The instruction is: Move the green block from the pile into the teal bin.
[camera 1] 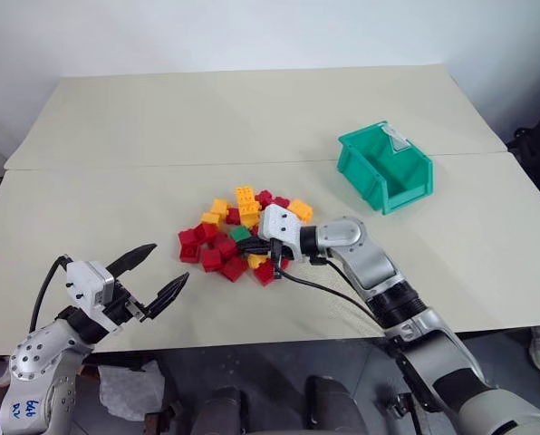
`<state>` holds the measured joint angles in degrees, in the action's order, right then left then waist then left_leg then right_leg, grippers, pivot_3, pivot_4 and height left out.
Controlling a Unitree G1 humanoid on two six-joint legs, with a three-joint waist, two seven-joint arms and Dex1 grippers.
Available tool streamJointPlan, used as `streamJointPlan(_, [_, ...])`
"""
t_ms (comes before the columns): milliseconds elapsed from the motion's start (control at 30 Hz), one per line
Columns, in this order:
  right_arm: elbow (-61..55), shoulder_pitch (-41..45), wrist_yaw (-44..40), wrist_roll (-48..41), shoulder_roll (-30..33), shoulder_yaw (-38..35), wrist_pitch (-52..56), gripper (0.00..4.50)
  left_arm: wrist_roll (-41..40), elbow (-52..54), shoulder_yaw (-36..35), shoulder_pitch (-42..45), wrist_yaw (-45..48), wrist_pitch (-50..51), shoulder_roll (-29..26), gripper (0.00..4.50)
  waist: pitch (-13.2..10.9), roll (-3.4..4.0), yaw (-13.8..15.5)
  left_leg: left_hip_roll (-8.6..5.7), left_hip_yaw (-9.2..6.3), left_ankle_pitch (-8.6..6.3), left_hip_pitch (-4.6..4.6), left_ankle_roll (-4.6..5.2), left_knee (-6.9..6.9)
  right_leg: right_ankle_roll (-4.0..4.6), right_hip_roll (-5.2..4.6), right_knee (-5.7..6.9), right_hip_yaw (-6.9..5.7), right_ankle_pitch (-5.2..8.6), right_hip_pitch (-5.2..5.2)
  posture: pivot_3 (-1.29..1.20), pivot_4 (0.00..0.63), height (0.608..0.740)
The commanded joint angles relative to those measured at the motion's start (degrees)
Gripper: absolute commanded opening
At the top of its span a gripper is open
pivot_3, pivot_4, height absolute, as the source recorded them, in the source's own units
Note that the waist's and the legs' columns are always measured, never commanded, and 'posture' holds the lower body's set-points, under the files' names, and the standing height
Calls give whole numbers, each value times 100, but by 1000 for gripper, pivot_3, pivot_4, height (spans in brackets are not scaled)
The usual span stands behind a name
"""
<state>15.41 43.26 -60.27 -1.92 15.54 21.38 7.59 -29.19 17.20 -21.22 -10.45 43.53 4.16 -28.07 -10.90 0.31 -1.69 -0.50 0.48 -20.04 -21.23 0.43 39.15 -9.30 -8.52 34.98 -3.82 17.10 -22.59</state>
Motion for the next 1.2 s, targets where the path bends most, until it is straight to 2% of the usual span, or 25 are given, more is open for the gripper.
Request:
streamJointPlan(33, [-309,-111,-322,-33,309,28,149,44,-112,81,-95,-22,0,-44,-33,4500,0,-1,20,0,-1,0,0,0,0,0,0,-1,0,0,1,0,150,740])
streamJointPlan(133, [-466,-101,-648,-164,526,28,234,44,-116,81,-108,-38,19,-31,-46,4500,1,-1,15,-2,-3,-1,-2,2,0,0,-1,-8,-2,0,3,0,150,740])
streamJointPlan(233, [-462,56,-608,-254,512,-86,429,44,-129,86,-130,-70,43,-19,-59,4500,0,-1,9,1,-1,-1,-1,1,0,0,1,-8,-3,0,3,0,150,740])
streamJointPlan(333, [-450,367,-404,-516,310,-312,1058,44,-131,105,-151,-108,51,-21,-58,4500,0,-1,1,3,1,-1,-1,1,0,1,1,-7,-3,0,2,0,150,740])
streamJointPlan(367, [-476,469,-435,-614,270,-317,1428,206,-131,113,-154,-119,51,-24,-56,4500,0,0,-3,4,1,-1,-2,1,0,2,2,-7,-3,-1,0,0,150,740])
streamJointPlan(467, [-456,604,-460,-561,245,-219,1640,951,-149,129,-169,-143,72,-32,-65,4500,0,0,-1,9,0,-3,-2,-3,0,4,4,-4,-5,0,-3,0,150,740])
streamJointPlan(667, [-156,772,-289,-232,149,19,1412,3027,-163,107,-223,-216,233,-57,-161,4500,-1,0,6,6,-1,-6,-6,-2,0,4,3,-9,-9,0,-3,0,150,740])
streamJointPlan(700, [-58,817,-246,-166,107,42,1272,3216,-169,97,-238,-219,241,-57,-167,4500,-1,1,0,6,0,-6,-6,-2,0,4,3,-10,-9,0,-3,0,150,740])
streamJointPlan(733, [58,871,-247,-84,88,95,1145,3597,-170,83,-244,-212,239,-60,-167,4500,-1,1,-4,7,2,-6,-6,-3,0,4,4,-9,-9,0,-5,0,150,740])
streamJointPlan(1200, [2478,2025,-519,735,-292,491,-515,3597,-167,61,-162,-48,218,-9,-160,4500,-1,1,-30,9,5,-6,-3,-3,0,4,4,-2,-8,0,-6,0,150,740])
